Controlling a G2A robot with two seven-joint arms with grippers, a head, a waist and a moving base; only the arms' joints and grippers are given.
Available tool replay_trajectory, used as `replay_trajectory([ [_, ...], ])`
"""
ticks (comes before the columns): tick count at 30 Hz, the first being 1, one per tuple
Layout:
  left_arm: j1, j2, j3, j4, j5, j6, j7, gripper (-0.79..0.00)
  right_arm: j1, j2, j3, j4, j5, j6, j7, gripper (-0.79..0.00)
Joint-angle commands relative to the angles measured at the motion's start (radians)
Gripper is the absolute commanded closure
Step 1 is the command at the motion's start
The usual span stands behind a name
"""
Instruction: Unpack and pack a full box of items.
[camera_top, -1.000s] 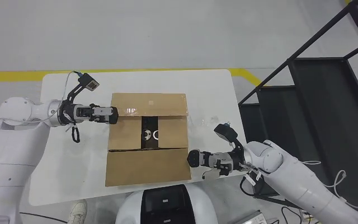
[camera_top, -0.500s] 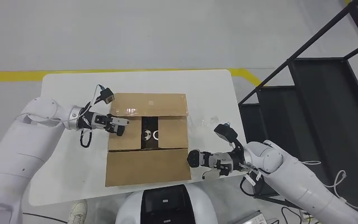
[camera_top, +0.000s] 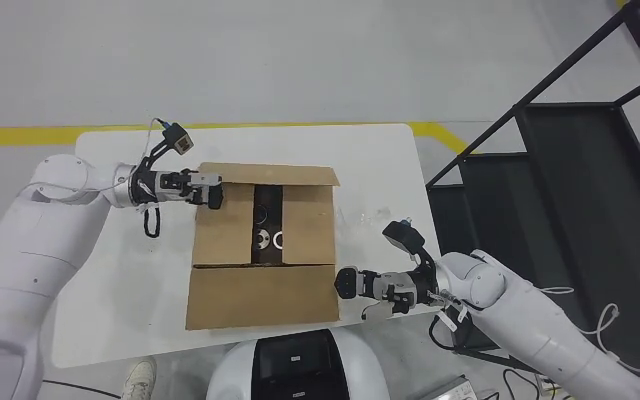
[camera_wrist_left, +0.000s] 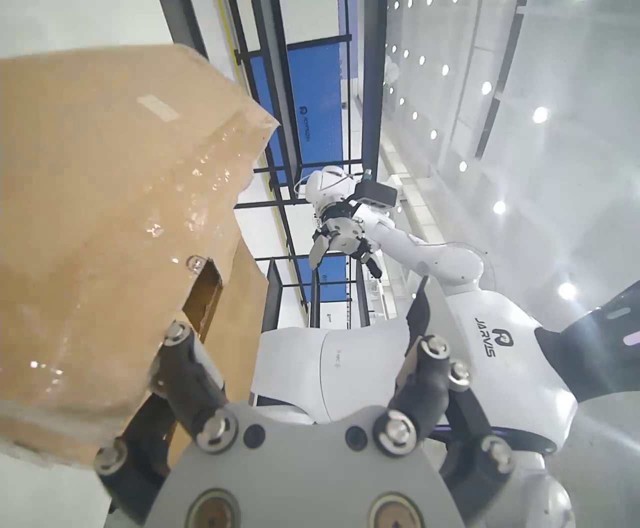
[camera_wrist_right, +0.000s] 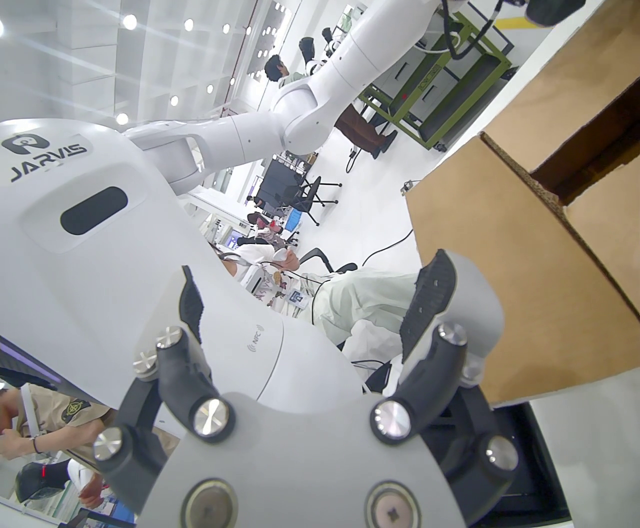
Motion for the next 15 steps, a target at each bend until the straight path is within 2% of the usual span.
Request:
replay_trajectory([
  [1, -0.017, -0.012, 0.012, 0.023, 0.009, -0.022, 0.022, -0.785, 0.000, 0.000, 0.000, 0.000, 0.000, 0.000, 0.000, -0.785],
  [6, -0.090, -0.064, 0.061, 0.139, 0.019, -0.076, 0.099, -0.785, 0.000, 0.000, 0.000, 0.000, 0.000, 0.000, 0.000, -0.785],
  [10, -0.139, -0.114, 0.106, 0.218, -0.003, -0.093, 0.108, -0.785, 0.000, 0.000, 0.000, 0.000, 0.000, 0.000, 0.000, -0.785],
  [15, -0.171, -0.152, 0.125, 0.246, -0.035, -0.103, 0.104, -0.785, 0.000, 0.000, 0.000, 0.000, 0.000, 0.000, 0.000, -0.785],
])
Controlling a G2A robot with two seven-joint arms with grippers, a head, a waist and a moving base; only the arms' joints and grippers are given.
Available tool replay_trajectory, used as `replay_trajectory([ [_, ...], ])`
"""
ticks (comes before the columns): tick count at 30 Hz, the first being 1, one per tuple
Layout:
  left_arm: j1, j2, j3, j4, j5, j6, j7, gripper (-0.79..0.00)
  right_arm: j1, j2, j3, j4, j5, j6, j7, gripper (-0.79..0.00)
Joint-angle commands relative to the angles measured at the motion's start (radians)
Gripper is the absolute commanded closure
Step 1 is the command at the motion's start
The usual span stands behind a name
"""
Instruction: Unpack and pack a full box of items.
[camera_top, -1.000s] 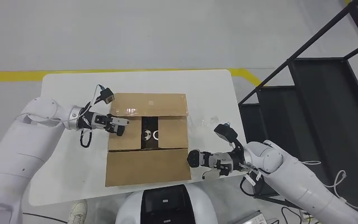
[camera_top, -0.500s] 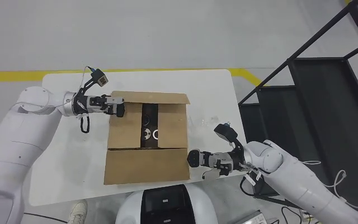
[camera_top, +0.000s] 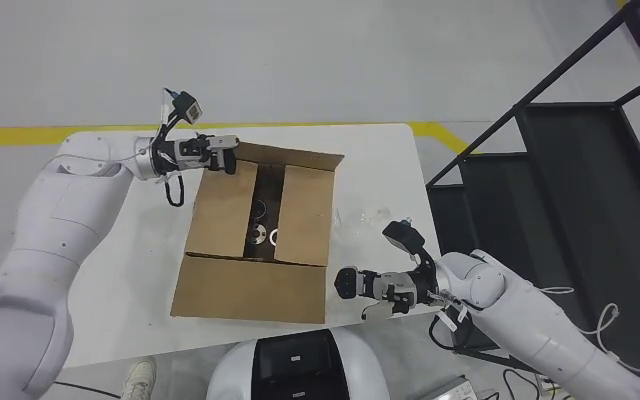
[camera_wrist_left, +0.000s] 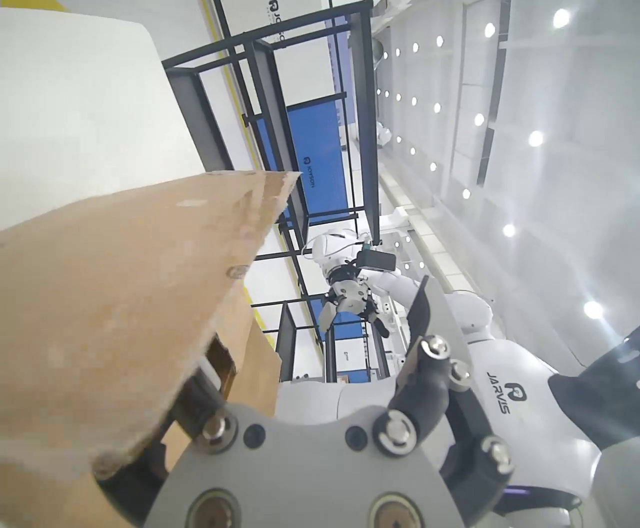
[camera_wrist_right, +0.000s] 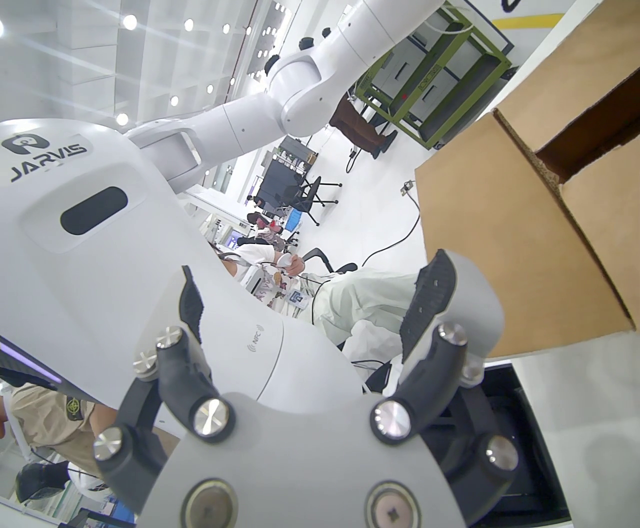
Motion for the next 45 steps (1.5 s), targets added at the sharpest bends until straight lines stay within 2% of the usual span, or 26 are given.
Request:
replay_trajectory([
  [1, -0.006, -0.007, -0.001, 0.010, -0.003, -0.009, 0.010, -0.785, 0.000, 0.000, 0.000, 0.000, 0.000, 0.000, 0.000, -0.785],
  [6, -0.042, -0.036, 0.014, 0.064, 0.030, -0.048, 0.050, -0.785, 0.000, 0.000, 0.000, 0.000, 0.000, 0.000, 0.000, -0.785],
  [10, -0.087, -0.073, 0.040, 0.144, 0.079, -0.075, 0.125, -0.785, 0.000, 0.000, 0.000, 0.000, 0.000, 0.000, 0.000, -0.785],
  [21, -0.152, -0.171, 0.090, 0.348, 0.138, -0.055, 0.232, -0.785, 0.000, 0.000, 0.000, 0.000, 0.000, 0.000, 0.000, -0.785],
  [26, -0.163, -0.203, 0.109, 0.414, 0.198, -0.061, 0.310, -0.785, 0.000, 0.000, 0.000, 0.000, 0.000, 0.000, 0.000, -0.785],
  [32, -0.166, -0.223, 0.104, 0.473, 0.220, -0.065, 0.349, -0.785, 0.000, 0.000, 0.000, 0.000, 0.000, 0.000, 0.000, -0.785],
  [45, -0.179, -0.231, 0.089, 0.535, 0.288, -0.030, 0.390, -0.785, 0.000, 0.000, 0.000, 0.000, 0.000, 0.000, 0.000, -0.785],
])
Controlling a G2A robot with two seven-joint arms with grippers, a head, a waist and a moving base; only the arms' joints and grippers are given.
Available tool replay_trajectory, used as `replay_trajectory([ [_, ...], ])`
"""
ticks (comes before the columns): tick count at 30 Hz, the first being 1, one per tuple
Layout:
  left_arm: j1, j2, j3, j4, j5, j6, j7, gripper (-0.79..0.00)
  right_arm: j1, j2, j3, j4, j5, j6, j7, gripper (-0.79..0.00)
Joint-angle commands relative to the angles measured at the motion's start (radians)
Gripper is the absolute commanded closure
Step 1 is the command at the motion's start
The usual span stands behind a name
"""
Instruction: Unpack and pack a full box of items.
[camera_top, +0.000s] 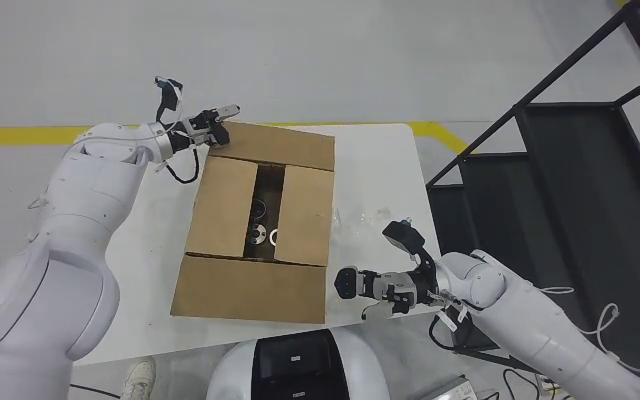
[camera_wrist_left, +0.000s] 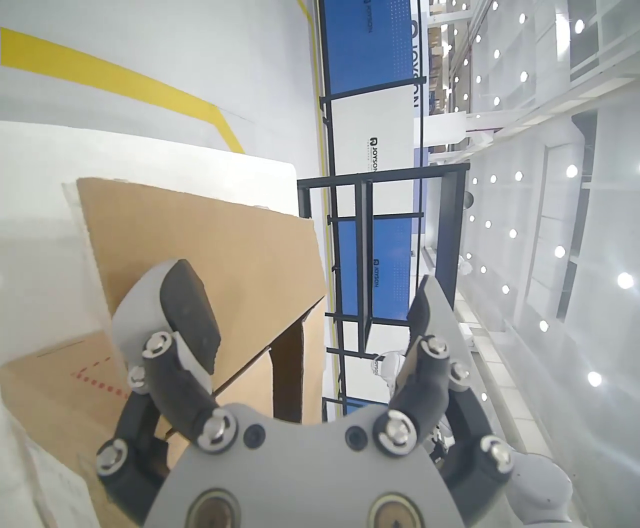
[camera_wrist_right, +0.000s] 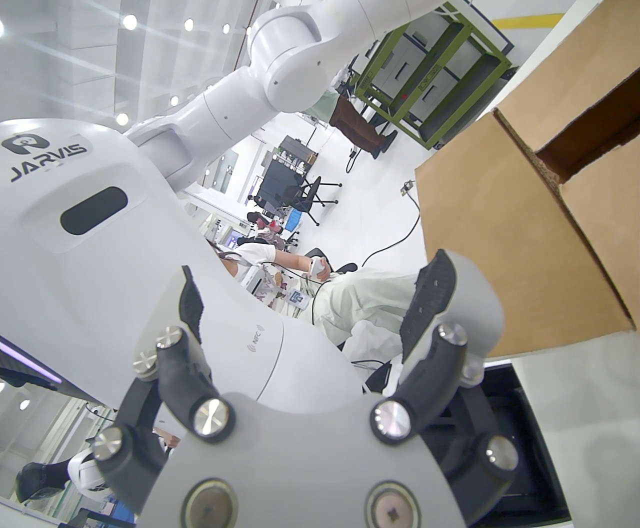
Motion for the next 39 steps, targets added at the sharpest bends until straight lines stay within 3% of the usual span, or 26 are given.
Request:
replay_trajectory([
  [1, -0.003, 0.001, 0.002, 0.005, 0.020, 0.005, 0.006, -0.785, 0.000, 0.000, 0.000, 0.000, 0.000, 0.000, 0.000, -0.785],
  [26, 0.008, 0.042, -0.032, 0.008, 0.128, -0.006, -0.194, -0.785, 0.000, 0.000, 0.000, 0.000, 0.000, 0.000, 0.000, -0.785],
  [32, 0.012, 0.060, -0.099, 0.004, 0.016, -0.050, -0.266, -0.785, 0.000, 0.000, 0.000, 0.000, 0.000, 0.000, 0.000, -0.785],
  [39, 0.041, 0.108, -0.192, -0.049, -0.120, -0.077, -0.279, -0.785, 0.000, 0.000, 0.000, 0.000, 0.000, 0.000, 0.000, -0.785],
])
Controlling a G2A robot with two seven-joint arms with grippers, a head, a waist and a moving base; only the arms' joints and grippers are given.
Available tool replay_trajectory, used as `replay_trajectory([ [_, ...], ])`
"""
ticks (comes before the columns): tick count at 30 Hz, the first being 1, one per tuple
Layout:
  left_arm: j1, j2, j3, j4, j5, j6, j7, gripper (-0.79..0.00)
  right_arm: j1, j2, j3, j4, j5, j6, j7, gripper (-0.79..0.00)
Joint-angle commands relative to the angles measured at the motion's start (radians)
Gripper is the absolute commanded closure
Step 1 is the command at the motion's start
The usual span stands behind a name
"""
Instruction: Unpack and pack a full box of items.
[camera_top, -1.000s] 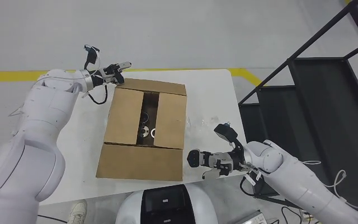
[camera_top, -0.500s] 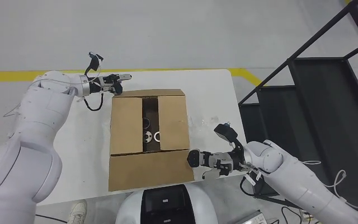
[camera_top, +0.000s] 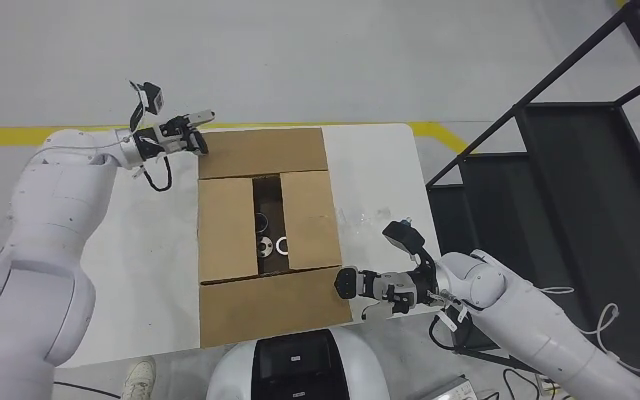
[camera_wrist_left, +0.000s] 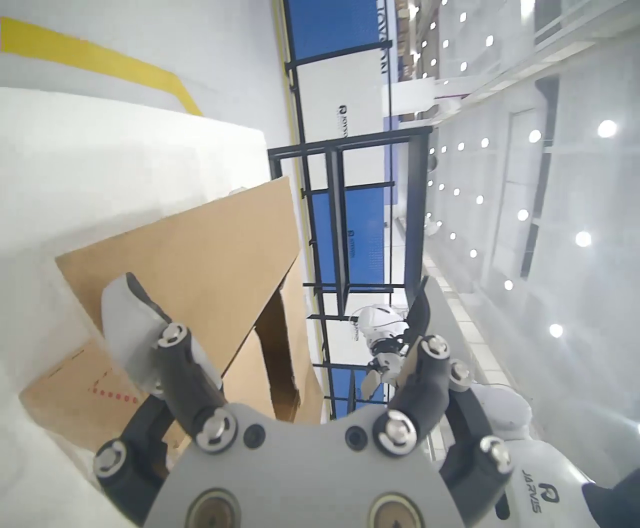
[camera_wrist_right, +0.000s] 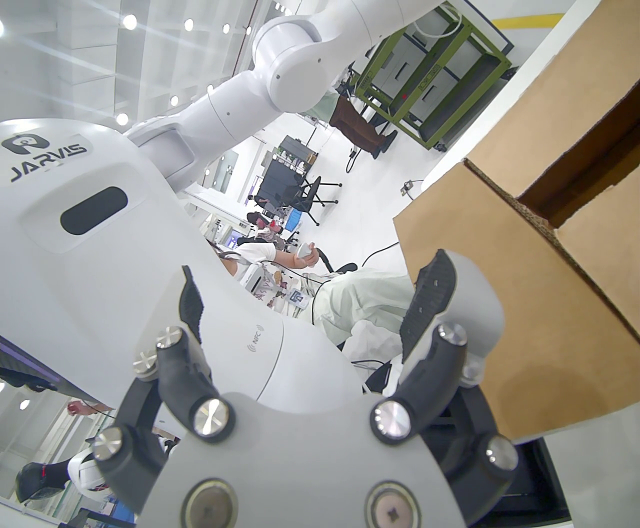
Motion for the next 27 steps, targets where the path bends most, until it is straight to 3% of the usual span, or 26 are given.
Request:
replay_trajectory([
  [1, 0.015, 0.016, -0.022, -0.026, -0.025, -0.003, 0.004, -0.785, 0.000, 0.000, 0.000, 0.000, 0.000, 0.000, 0.000, -0.785],
  [4, 0.046, 0.047, -0.057, -0.082, -0.051, -0.015, 0.015, -0.785, 0.000, 0.000, 0.000, 0.000, 0.000, 0.000, 0.000, -0.785],
  [18, 0.046, 0.047, -0.057, -0.082, -0.051, -0.015, 0.015, -0.785, 0.000, 0.000, 0.000, 0.000, 0.000, 0.000, 0.000, -0.785],
  [22, 0.071, 0.050, -0.064, -0.127, -0.063, 0.010, 0.000, -0.785, 0.022, -0.010, -0.016, -0.020, 0.020, 0.068, -0.031, -0.785],
  [27, 0.129, 0.093, -0.118, -0.222, -0.074, 0.026, -0.026, -0.785, 0.106, -0.035, -0.051, -0.026, 0.036, 0.192, -0.045, -0.785],
])
